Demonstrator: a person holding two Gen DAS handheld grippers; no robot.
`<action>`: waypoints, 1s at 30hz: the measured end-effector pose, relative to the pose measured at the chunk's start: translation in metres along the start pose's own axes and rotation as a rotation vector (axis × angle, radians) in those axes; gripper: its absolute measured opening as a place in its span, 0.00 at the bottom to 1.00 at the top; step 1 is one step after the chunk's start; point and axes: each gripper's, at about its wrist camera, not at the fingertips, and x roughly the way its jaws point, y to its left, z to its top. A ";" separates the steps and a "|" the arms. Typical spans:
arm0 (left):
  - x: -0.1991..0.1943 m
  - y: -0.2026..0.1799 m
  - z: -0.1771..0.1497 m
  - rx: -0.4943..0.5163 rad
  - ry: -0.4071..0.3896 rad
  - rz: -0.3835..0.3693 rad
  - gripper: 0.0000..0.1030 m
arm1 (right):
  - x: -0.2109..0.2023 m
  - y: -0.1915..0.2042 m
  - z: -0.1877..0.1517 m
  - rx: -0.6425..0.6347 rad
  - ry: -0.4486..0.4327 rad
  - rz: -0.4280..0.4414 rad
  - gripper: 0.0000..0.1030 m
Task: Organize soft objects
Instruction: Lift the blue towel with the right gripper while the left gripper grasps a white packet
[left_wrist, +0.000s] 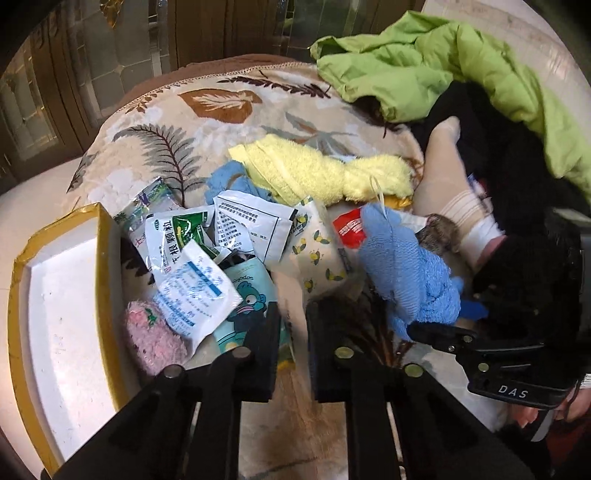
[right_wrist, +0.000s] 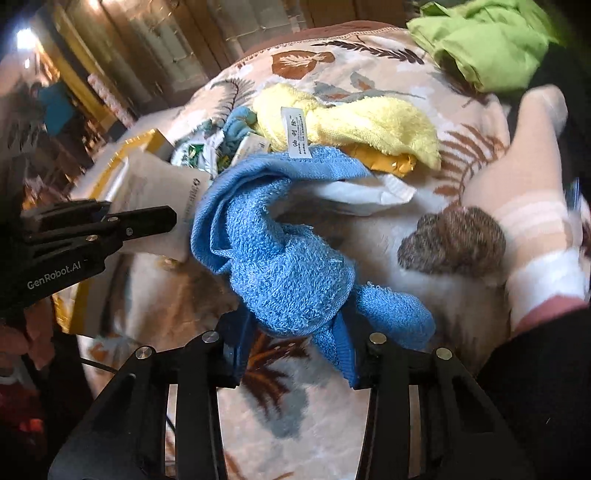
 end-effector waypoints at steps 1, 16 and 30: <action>-0.005 0.002 0.000 -0.007 -0.006 -0.011 0.09 | -0.003 0.000 -0.002 0.017 -0.008 0.019 0.37; 0.006 -0.003 -0.007 0.004 0.028 0.000 0.21 | -0.035 0.009 -0.008 0.093 -0.086 0.086 0.37; 0.039 0.003 0.001 -0.146 0.066 0.005 0.11 | -0.030 0.001 -0.009 0.106 -0.086 0.091 0.37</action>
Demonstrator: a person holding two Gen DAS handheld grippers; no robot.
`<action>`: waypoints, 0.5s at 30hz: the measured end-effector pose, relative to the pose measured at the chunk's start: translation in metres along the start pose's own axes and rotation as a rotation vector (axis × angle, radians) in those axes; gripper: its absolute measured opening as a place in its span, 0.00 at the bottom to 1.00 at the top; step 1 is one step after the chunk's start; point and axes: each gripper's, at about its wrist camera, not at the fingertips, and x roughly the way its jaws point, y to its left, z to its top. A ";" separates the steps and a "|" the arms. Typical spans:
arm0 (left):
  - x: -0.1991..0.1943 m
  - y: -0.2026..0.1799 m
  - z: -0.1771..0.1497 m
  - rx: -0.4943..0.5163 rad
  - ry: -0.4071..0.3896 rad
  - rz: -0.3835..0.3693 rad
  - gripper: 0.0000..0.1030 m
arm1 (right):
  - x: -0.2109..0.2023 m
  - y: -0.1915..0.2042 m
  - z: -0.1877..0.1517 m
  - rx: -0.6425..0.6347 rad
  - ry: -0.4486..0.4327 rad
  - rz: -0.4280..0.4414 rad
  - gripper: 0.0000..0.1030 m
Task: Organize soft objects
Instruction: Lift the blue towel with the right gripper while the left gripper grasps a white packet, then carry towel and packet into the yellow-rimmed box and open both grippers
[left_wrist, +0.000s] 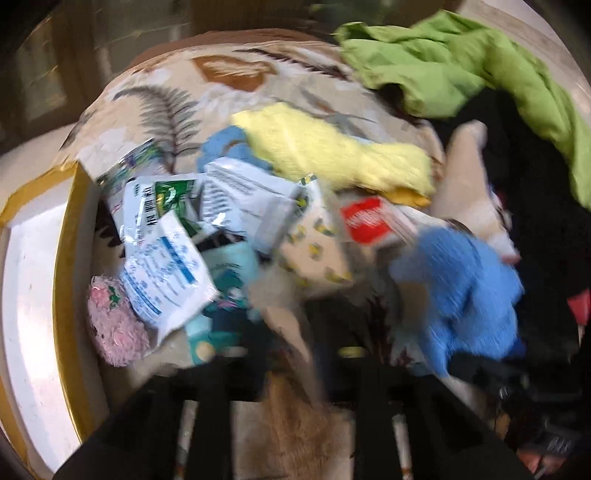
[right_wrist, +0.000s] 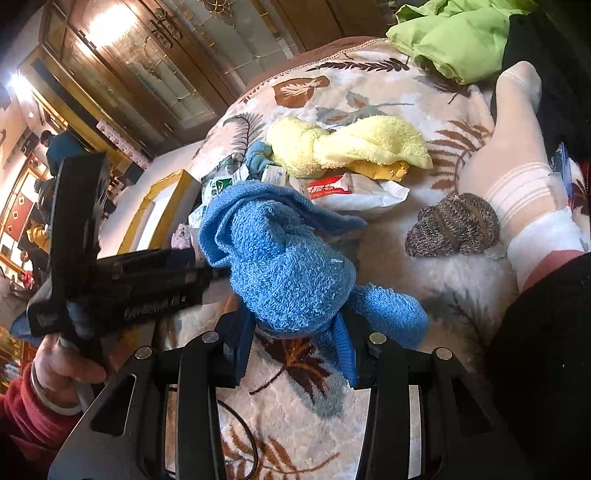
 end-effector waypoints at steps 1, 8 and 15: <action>0.002 0.002 0.001 -0.013 0.001 -0.007 0.11 | 0.001 0.000 0.000 0.002 0.002 -0.002 0.37; -0.013 0.002 -0.005 -0.002 -0.029 -0.031 0.06 | 0.001 -0.002 -0.002 0.045 0.008 0.026 0.37; -0.061 0.013 -0.007 0.014 -0.093 -0.052 0.05 | -0.013 0.030 0.009 -0.011 -0.023 0.061 0.37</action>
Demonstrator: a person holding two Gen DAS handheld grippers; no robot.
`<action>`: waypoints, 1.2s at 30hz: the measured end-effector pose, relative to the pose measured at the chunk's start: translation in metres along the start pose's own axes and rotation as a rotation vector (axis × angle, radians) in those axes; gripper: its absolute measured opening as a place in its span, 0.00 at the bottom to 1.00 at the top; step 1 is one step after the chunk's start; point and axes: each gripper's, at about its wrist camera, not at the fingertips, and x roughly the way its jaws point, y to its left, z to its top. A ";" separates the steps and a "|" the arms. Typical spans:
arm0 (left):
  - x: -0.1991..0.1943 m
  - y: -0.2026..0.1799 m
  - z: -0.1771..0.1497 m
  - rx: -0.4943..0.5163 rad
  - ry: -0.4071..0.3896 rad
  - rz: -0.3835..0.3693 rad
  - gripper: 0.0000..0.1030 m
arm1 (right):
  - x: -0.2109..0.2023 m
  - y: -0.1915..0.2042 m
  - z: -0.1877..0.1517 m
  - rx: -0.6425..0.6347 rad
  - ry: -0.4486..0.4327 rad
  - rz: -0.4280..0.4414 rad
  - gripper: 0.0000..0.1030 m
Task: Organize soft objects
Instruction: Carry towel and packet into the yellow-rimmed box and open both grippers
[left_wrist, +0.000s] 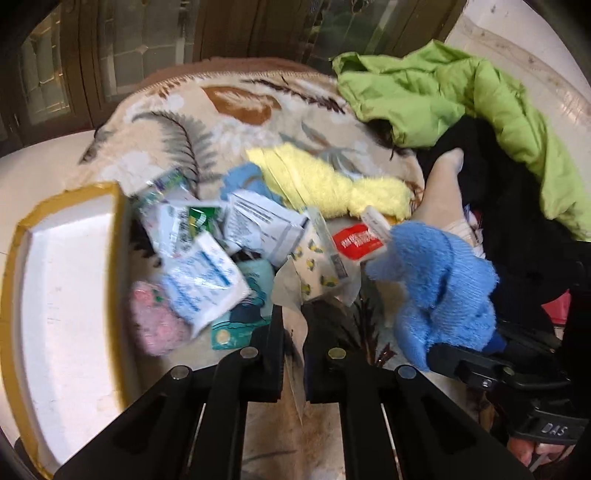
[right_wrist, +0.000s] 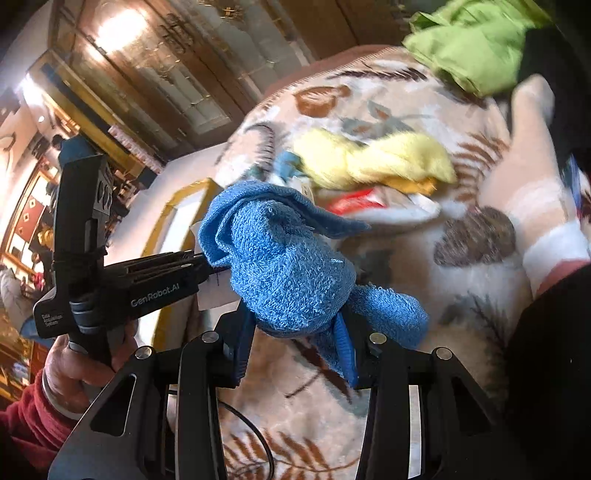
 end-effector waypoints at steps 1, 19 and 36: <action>-0.010 0.003 0.001 0.002 -0.013 0.003 0.05 | 0.001 0.005 0.002 -0.004 -0.001 0.006 0.37; -0.082 0.127 0.012 -0.084 -0.113 0.316 0.05 | 0.091 0.136 0.075 0.006 0.082 0.278 0.37; -0.016 0.199 0.017 -0.158 -0.011 0.463 0.11 | 0.231 0.164 0.074 0.245 0.244 0.257 0.39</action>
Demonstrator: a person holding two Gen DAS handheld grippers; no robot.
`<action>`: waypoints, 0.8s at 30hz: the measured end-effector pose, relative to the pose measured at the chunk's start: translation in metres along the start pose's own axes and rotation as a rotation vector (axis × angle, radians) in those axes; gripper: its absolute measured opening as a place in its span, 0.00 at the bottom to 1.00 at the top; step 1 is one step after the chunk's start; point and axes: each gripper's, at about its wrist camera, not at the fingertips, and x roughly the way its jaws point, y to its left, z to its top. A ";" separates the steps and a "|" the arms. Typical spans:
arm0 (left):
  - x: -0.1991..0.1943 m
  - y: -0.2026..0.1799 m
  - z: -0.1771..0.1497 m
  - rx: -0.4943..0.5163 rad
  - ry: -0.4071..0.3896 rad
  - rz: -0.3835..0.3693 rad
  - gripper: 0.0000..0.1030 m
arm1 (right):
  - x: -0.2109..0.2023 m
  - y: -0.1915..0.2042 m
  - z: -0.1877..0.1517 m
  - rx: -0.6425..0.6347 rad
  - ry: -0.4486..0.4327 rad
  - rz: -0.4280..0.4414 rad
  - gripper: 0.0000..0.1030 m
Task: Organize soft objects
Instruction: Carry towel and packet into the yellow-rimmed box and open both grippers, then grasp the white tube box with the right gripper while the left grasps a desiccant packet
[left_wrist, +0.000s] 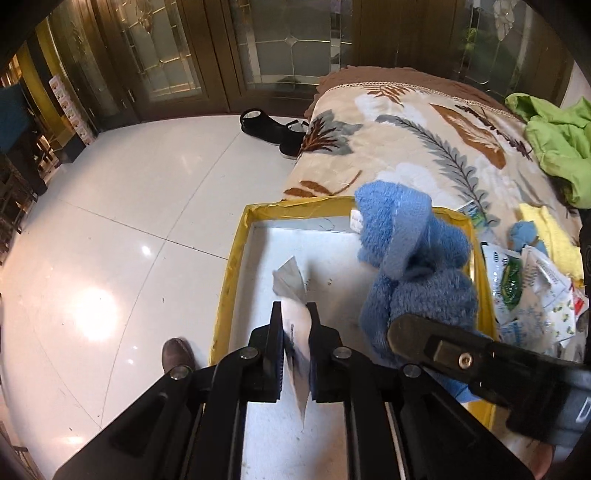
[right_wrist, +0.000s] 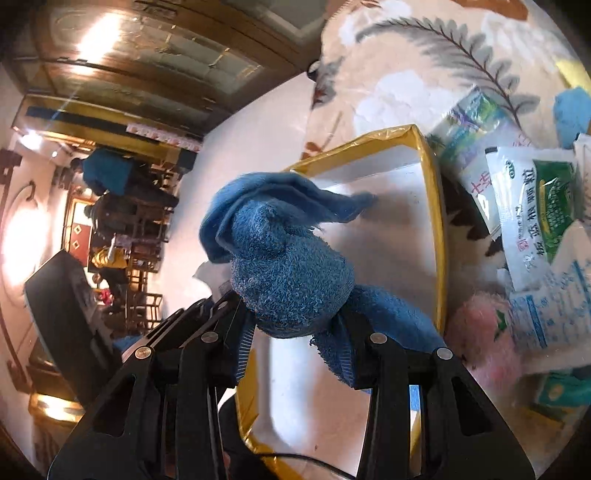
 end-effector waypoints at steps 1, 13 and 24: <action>0.001 -0.001 -0.001 0.003 -0.001 0.011 0.13 | 0.001 -0.002 0.001 0.005 -0.007 0.000 0.41; -0.007 0.017 -0.006 -0.084 0.002 0.026 0.52 | -0.017 0.001 0.003 -0.009 -0.022 0.004 0.54; -0.058 -0.012 -0.014 -0.093 -0.064 -0.115 0.66 | -0.112 -0.022 -0.020 -0.132 -0.122 -0.029 0.54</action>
